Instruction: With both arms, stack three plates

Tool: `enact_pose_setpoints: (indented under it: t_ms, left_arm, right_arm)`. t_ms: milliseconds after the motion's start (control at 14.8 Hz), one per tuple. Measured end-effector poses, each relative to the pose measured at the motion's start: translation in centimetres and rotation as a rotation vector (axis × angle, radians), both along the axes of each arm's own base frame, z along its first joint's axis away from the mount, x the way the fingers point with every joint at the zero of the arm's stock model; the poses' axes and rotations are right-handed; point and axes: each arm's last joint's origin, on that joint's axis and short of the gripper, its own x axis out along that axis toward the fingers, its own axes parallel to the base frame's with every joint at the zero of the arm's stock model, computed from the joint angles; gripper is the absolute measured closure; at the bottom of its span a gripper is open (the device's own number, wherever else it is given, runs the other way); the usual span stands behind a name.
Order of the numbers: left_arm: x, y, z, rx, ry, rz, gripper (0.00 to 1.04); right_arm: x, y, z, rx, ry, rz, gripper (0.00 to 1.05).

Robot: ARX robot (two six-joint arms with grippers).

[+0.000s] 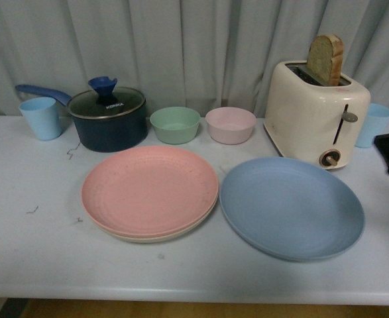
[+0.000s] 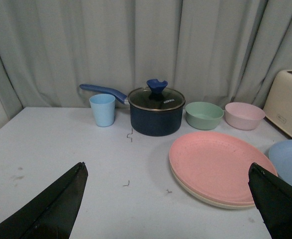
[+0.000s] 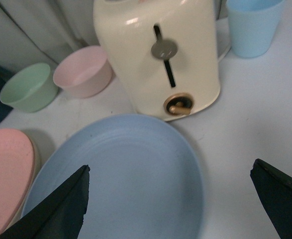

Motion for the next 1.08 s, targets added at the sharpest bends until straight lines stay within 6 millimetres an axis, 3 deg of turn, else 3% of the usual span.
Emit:
enact_pose_setpoints:
  t_ms: [135,338,946,1014,1081]
  left_arm:
    - [0.0,0.0,0.0,0.0,0.0,0.0,0.07]
    - [0.0,0.0,0.0,0.0,0.0,0.0,0.07]
    - [0.0,0.0,0.0,0.0,0.0,0.0,0.07]
    - [0.0,0.0,0.0,0.0,0.0,0.0,0.07]
    - [0.0,0.0,0.0,0.0,0.0,0.0,0.07]
  right_arm:
    - [1.8,2.6,-2.8,-0.03,0.1,-0.029,0.06]
    - [2.8,3.4,-6.4,-0.075,0.271,-0.101,0.06]
    - [4.9,3.5,-6.8,-0.101,0.353,-0.167,0.06]
    - [5.4,3.8,-8.1,-0.121,0.432,-0.167,0.06]
    - [5.6,4.2,-8.0,-0.15,0.412,-0.181,0.26]
